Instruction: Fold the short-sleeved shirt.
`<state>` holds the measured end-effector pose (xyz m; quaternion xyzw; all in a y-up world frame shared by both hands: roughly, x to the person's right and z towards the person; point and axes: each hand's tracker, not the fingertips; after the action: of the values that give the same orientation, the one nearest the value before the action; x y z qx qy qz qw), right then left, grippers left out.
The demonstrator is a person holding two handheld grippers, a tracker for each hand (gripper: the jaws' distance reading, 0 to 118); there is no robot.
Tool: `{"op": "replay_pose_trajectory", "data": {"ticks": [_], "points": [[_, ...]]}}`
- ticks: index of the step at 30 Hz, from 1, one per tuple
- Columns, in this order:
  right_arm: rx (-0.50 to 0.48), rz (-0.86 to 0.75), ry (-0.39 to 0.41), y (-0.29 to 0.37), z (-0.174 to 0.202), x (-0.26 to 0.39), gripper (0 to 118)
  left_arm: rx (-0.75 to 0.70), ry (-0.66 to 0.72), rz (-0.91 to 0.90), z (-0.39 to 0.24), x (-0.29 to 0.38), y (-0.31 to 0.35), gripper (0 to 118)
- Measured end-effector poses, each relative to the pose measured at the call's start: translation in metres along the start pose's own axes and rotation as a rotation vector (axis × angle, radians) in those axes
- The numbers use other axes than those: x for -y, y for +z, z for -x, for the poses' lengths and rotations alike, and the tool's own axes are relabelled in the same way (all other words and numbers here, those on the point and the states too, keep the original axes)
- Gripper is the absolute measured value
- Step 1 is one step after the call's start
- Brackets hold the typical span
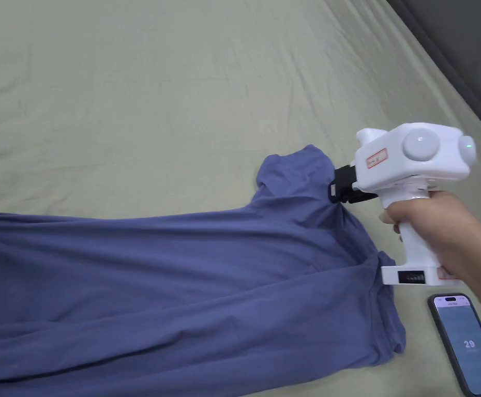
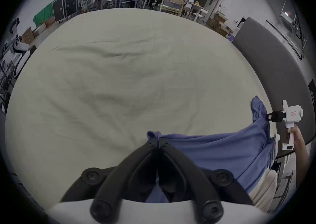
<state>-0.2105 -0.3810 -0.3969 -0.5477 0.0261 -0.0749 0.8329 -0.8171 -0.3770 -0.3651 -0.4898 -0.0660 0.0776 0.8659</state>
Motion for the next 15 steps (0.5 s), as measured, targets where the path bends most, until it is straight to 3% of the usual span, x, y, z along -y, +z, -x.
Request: {"op": "replay_pose_trajectory", "data": {"ticks": [4, 7, 11, 15], "points": [[-0.067, -0.067, 0.07, 0.065, 0.005, 0.026, 4, 0.061, -0.019, -0.047, 0.008, 0.004, 0.033, 0], [-0.035, -0.077, 0.16, 0.104, 0.01, 0.057, 4, 0.111, -0.045, -0.063, 0.018, 0.017, 0.058, 0], [-0.033, -0.037, 0.159, 0.131, 0.007, 0.105, 4, 0.145, -0.054, -0.04, 0.054, 0.045, 0.078, 0], [0.016, 0.088, 0.154, 0.113, -0.007, 0.141, 4, 0.172, -0.083, 0.042, 0.07, 0.078, 0.083, 0]]}}
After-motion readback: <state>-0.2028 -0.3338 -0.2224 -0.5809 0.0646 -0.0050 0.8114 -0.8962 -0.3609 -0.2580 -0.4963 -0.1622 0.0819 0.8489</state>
